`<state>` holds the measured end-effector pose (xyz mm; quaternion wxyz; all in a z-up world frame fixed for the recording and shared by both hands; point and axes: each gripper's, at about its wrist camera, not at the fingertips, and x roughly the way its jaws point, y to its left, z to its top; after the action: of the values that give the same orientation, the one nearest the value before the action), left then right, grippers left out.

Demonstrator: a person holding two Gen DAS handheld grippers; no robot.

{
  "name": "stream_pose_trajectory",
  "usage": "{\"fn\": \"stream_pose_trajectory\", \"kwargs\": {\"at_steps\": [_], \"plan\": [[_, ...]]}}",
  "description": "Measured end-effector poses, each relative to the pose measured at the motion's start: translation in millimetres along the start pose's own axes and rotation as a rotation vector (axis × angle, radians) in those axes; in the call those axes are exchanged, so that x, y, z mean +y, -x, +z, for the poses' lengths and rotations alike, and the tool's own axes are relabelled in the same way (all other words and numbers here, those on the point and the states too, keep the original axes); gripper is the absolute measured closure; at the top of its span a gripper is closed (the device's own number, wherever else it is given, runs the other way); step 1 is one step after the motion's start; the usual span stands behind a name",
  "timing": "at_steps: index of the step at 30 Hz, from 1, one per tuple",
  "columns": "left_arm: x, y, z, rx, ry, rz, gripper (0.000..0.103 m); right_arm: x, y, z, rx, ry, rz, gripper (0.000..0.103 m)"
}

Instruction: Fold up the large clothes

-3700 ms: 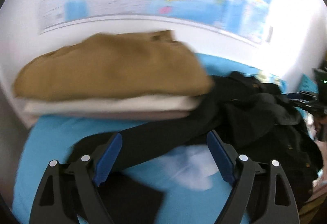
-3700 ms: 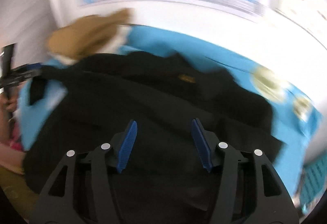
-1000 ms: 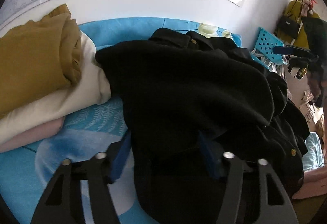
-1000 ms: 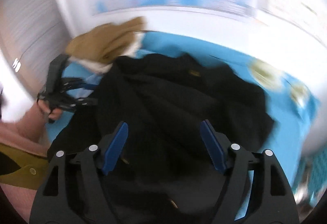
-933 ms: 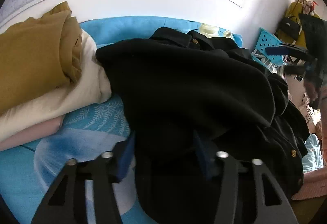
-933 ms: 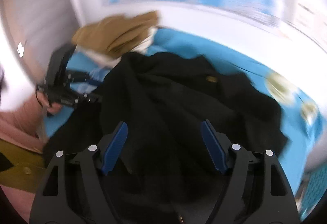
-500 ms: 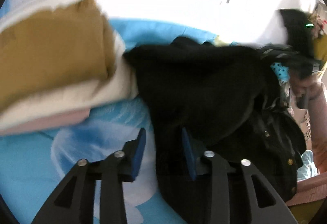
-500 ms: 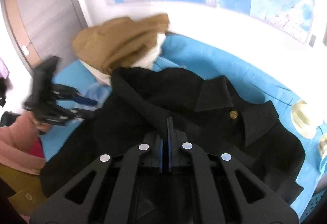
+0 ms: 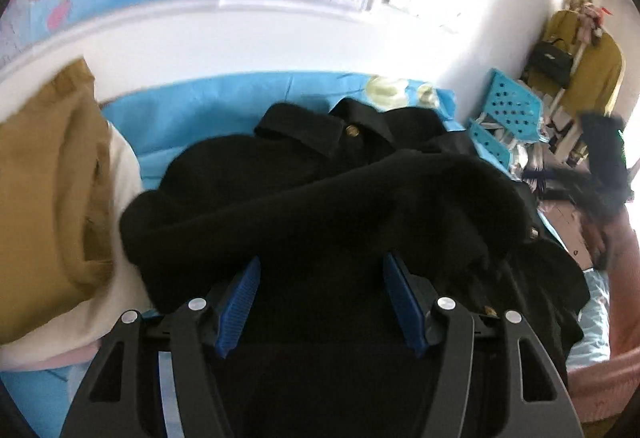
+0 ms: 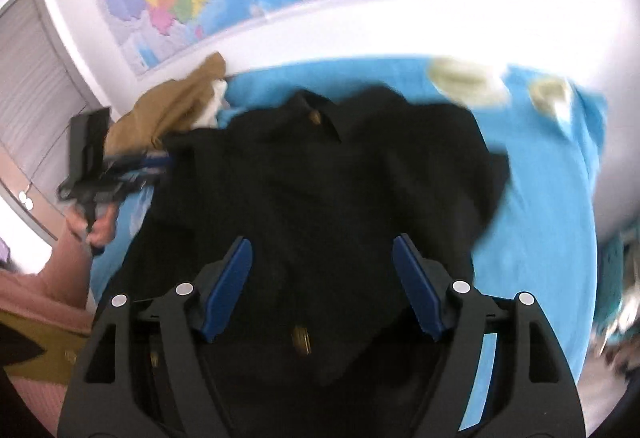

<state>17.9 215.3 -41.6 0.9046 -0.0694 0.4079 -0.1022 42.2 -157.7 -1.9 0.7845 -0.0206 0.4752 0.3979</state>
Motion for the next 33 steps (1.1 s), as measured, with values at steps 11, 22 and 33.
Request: {"fn": "stream_pose_trajectory", "kwargs": {"at_steps": [11,22,33], "plan": [[7,-12,8,0.023,0.044,0.054,0.042,10,35,22,-0.159,0.024,0.051,0.1],[17,-18,18,0.023,0.084,0.137,0.041,-62,-62,75,0.039,-0.112,-0.151,0.079],[8,-11,29,-0.007,0.067,0.125,0.032,-66,-39,40,-0.06,-0.116,-0.087,0.042]]}}
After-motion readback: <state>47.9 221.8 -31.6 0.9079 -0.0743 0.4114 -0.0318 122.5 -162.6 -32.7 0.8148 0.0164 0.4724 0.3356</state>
